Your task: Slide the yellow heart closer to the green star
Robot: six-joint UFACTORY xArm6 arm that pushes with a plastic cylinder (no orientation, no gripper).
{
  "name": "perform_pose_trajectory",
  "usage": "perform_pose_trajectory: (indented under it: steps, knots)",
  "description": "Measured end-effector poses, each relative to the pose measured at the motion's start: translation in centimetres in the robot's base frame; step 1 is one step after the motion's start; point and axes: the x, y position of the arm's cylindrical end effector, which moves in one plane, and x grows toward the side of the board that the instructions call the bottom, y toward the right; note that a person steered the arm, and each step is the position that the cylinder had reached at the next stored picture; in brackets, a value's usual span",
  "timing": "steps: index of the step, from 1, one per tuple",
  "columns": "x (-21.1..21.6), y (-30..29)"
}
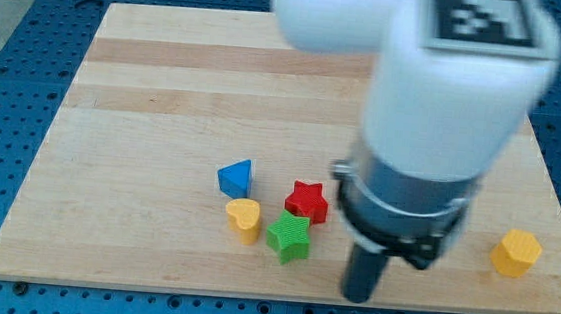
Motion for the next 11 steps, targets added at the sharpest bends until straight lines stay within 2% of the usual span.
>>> perform_pose_trajectory:
  steps: [3,5,6,8,11]
  knots:
    - [-0.1,-7.7]
    - [-0.7,-17.6]
    - [-2.6,-17.8]
    - [-2.3,-17.1]
    - [-6.9,-14.2]
